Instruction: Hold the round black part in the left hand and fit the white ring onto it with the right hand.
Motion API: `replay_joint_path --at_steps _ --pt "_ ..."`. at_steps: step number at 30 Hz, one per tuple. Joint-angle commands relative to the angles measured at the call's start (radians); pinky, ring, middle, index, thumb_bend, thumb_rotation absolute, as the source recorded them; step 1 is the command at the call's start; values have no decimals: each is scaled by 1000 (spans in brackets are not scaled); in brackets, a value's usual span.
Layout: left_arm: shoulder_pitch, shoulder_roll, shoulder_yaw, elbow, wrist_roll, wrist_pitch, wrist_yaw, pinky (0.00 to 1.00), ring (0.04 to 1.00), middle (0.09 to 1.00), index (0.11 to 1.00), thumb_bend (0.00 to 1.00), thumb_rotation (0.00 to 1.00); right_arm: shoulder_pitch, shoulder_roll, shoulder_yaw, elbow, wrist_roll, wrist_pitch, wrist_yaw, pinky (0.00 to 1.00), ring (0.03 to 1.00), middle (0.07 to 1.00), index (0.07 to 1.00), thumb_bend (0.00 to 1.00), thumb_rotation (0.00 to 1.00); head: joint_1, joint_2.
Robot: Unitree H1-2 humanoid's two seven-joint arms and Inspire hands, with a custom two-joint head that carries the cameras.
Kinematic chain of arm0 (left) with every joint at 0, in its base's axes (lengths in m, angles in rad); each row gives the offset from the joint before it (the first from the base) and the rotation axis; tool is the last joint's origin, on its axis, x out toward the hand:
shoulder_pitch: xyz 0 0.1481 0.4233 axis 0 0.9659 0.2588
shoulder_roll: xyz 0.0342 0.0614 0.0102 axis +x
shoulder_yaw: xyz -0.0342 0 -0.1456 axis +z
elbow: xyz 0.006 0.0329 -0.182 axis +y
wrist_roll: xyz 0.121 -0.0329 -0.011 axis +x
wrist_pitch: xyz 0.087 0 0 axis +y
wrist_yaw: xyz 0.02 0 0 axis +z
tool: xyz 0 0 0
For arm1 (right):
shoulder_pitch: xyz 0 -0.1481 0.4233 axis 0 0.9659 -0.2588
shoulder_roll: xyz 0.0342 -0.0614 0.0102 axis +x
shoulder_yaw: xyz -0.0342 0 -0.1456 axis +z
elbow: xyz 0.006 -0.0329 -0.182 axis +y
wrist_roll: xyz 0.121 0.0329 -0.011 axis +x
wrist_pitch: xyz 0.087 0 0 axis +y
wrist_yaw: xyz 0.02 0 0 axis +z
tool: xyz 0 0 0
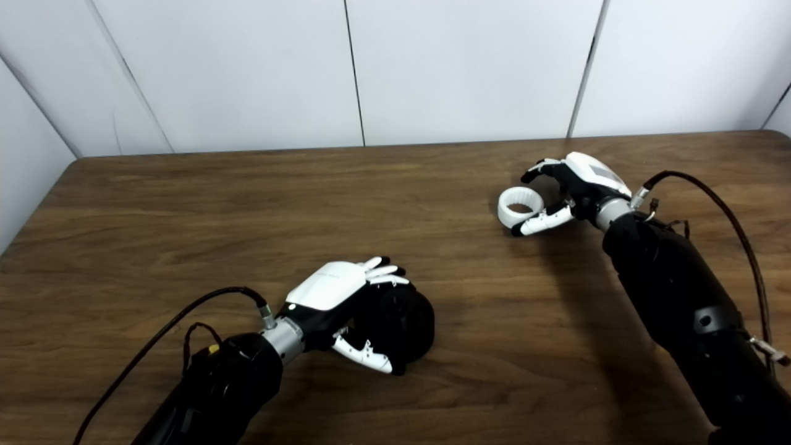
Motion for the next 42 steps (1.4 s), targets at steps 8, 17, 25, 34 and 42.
replay_joint_path --at_steps 8,17,25,34,42 --pt "4 13 -13 8 9 35 -55 931 1000 948 827 970 442 -5 6 -7 22 2 -8 -28 793 954 910 742 883 304 4 4" --pt "0 17 -8 13 7 26 -44 932 999 939 822 974 441 -4 17 0 39 -1 -16 -42 797 947 906 743 879 290 1 3" --pt "-8 17 -9 10 10 34 -57 928 1000 943 827 974 445 -1 26 -1 45 -5 -18 -58 786 940 900 737 880 271 2 2" --pt "-5 15 -9 2 16 37 -60 917 1000 941 824 974 446 12 34 -6 46 -6 -32 -94 772 923 887 714 866 250 4 6" --pt "-7 15 -7 1 22 34 -65 935 1000 938 824 965 443 18 43 -12 52 3 -51 -117 766 907 876 693 848 230 6 7"
